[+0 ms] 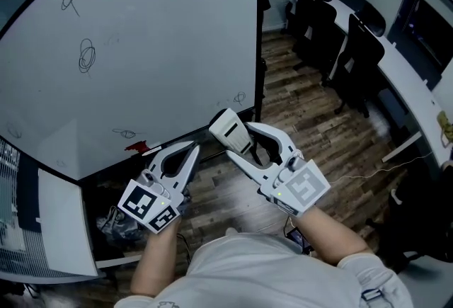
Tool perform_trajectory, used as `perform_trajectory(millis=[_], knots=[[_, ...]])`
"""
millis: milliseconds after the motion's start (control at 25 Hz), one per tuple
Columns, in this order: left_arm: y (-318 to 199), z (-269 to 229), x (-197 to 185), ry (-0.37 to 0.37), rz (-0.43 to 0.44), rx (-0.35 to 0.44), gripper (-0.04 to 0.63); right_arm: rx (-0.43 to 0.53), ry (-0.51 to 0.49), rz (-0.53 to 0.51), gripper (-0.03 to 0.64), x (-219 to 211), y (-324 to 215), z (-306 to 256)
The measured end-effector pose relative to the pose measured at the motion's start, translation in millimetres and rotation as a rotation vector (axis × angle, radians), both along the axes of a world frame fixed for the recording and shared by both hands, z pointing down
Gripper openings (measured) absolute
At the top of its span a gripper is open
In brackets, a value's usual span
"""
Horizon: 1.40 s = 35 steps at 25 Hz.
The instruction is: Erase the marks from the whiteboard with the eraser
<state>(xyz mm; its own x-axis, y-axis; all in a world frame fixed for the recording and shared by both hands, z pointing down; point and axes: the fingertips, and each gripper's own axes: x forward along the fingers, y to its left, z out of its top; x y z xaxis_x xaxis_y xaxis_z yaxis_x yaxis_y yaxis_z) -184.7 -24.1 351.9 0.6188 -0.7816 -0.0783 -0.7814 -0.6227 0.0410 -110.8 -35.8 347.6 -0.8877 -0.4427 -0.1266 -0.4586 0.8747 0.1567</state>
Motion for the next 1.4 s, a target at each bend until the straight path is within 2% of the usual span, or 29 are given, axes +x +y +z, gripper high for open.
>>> perform_trajectory(millis=[520, 640, 1080, 1240, 1400], knots=[[62.9, -7.0, 65.2, 0.035, -0.087, 0.014, 0.008, -0.008, -0.024, -0.078, 0.238, 66.9, 63.8, -4.8], [83.1, -1.0, 78.5, 0.045, -0.095, 0.007, 0.006, -0.016, -0.003, -0.089, 0.238, 78.3, 84.4, 4.6], [134.5, 12.1, 121.5, 0.065, -0.071, -0.012, 0.006, -0.037, 0.01, -0.08, 0.238, 118.4, 136.9, 17.9], [144.5, 8.0, 132.4, 0.062, -0.054, -0.005, 0.006, -0.038, -0.022, -0.066, 0.236, 127.1, 148.2, 8.6], [151.2, 7.8, 139.1, 0.06, -0.043, -0.006, 0.006, -0.02, 0.028, -0.057, 0.238, 135.7, 154.2, 17.5]])
